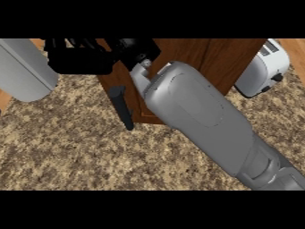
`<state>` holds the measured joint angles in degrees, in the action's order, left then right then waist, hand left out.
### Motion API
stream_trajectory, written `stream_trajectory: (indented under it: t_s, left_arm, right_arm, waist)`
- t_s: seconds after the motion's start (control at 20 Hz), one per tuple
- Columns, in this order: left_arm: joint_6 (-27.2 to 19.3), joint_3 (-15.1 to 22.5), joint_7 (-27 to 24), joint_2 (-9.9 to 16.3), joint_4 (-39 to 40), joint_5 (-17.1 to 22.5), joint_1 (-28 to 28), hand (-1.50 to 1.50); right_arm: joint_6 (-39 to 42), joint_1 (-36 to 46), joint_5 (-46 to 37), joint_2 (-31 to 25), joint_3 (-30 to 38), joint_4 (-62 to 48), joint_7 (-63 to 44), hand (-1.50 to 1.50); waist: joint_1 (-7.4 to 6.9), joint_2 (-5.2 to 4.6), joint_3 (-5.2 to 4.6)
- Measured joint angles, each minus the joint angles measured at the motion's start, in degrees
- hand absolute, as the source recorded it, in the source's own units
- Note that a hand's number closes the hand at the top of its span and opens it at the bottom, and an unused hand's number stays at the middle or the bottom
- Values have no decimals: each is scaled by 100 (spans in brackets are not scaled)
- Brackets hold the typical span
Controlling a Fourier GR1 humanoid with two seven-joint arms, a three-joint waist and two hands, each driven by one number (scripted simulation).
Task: Pick up the wine, place it into the cabinet and close the cabinet
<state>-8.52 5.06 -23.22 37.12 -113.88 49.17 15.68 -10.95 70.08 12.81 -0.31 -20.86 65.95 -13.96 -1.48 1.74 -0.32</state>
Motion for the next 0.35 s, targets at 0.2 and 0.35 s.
stream_trajectory:
  t_s: [0.2,0.35]
  left_arm:
    - [18,19,40,-23,-30,-42,-9,-150]
    - [42,-46,132,7,-27,19,-75,-150]
  right_arm:
    - [142,-32,-154,-95,-41,-146,288,150]
    - [255,-73,-231,-164,-66,-181,473,150]
  waist:
    - [-46,49,-7]
    - [-57,69,-20]
